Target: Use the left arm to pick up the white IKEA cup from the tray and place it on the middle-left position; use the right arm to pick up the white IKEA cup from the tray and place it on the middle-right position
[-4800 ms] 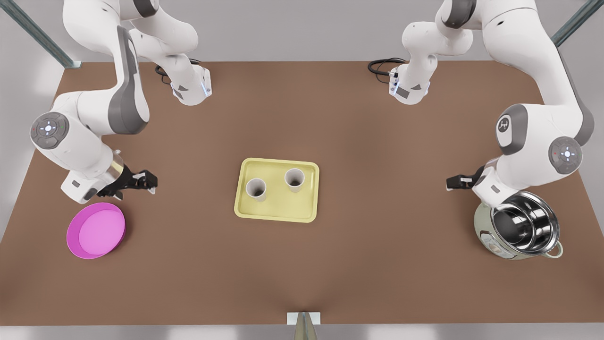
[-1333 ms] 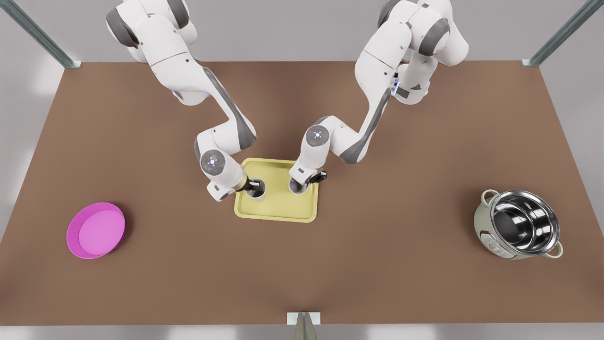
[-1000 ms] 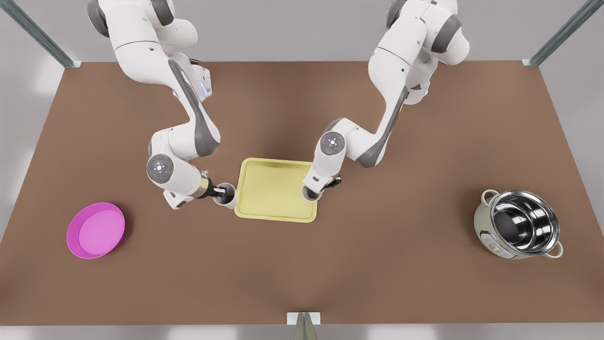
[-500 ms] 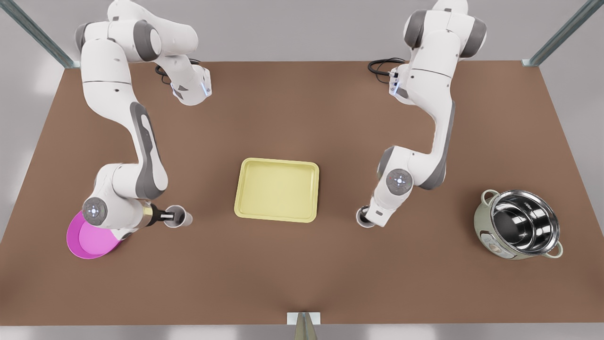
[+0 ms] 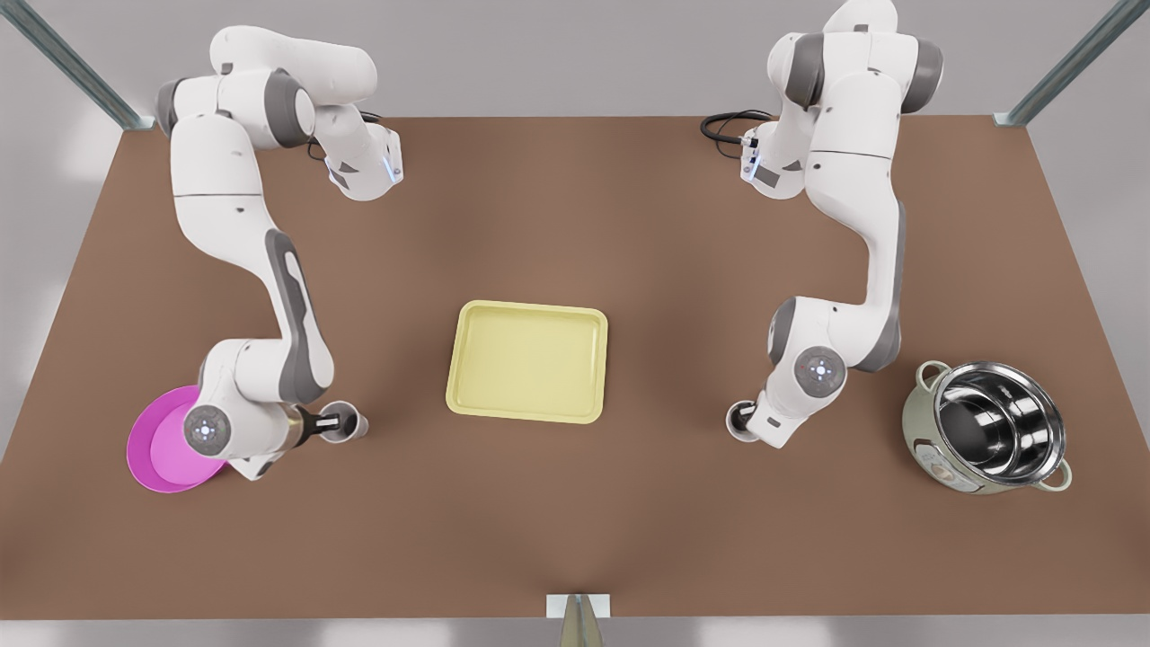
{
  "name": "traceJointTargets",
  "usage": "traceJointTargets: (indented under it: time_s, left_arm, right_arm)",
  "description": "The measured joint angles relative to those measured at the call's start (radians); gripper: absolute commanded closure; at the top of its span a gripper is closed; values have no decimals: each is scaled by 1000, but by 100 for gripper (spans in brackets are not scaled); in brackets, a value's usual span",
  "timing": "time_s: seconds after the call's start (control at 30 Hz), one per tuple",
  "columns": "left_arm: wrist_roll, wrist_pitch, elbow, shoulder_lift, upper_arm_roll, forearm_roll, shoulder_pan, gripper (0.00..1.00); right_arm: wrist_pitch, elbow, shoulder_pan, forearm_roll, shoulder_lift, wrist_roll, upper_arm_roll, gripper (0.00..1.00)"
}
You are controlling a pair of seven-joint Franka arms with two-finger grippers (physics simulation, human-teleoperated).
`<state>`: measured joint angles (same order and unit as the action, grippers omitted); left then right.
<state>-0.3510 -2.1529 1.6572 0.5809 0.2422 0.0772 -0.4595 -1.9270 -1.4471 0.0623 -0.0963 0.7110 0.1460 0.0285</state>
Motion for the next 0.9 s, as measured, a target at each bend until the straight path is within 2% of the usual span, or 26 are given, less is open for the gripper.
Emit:
traceJointTargets:
  time_s: [0.03,0.07,0.13,0.17,0.3,0.4,0.43,0.5,0.53,0.57,0.6,0.67,0.7,0.73,0.77,0.8,0.9]
  left_arm:
    - [15,0,0,-1,0,6,1,2]
    - [33,-1,0,-1,3,18,2,0]
    - [74,-3,-1,-7,12,29,2,0]
    - [89,6,-10,-22,15,18,2,0]
    - [135,180,-215,-69,41,7,11,0]
    - [173,330,-273,-188,94,31,18,0]
    - [184,370,-264,-268,105,34,18,0]
    - [205,386,-96,-435,110,39,21,0]
    - [214,379,-47,-469,108,39,27,0]
    - [223,375,-23,-485,108,39,31,0]
    - [231,372,-17,-484,108,39,32,0]
    - [247,365,-40,-463,136,36,15,0]
    - [254,363,-52,-456,102,36,66,0]
    - [261,362,-63,-452,-45,31,232,0]
    - [268,360,-68,-447,-148,23,352,0]
    - [275,359,-71,-440,-201,16,416,0]
    - [292,356,-100,-398,-250,-5,428,0]
  right_arm:
    - [-2,3,0,1,4,7,0,81]
    - [-3,5,-1,3,6,14,0,80]
    - [-6,7,-2,6,8,26,0,71]
    - [-7,7,-2,9,7,31,1,61]
    - [-9,8,-2,11,7,49,1,56]
    - [-8,11,-2,11,-4,60,1,50]
    - [-2,12,-3,9,-28,63,2,45]
    - [38,13,-8,6,-112,68,7,33]
    - [68,14,-13,5,-157,71,7,31]
    - [103,27,-16,6,-197,73,8,20]
    - [139,61,-17,6,-221,75,6,4]
    - [197,120,-18,8,-240,78,3,0]
    - [219,132,-18,9,-241,79,3,0]
    - [237,138,-18,10,-240,80,3,0]
    - [251,141,-19,11,-233,81,4,0]
    - [263,142,-23,12,-228,81,5,0]
    - [289,143,-27,13,-224,83,5,0]
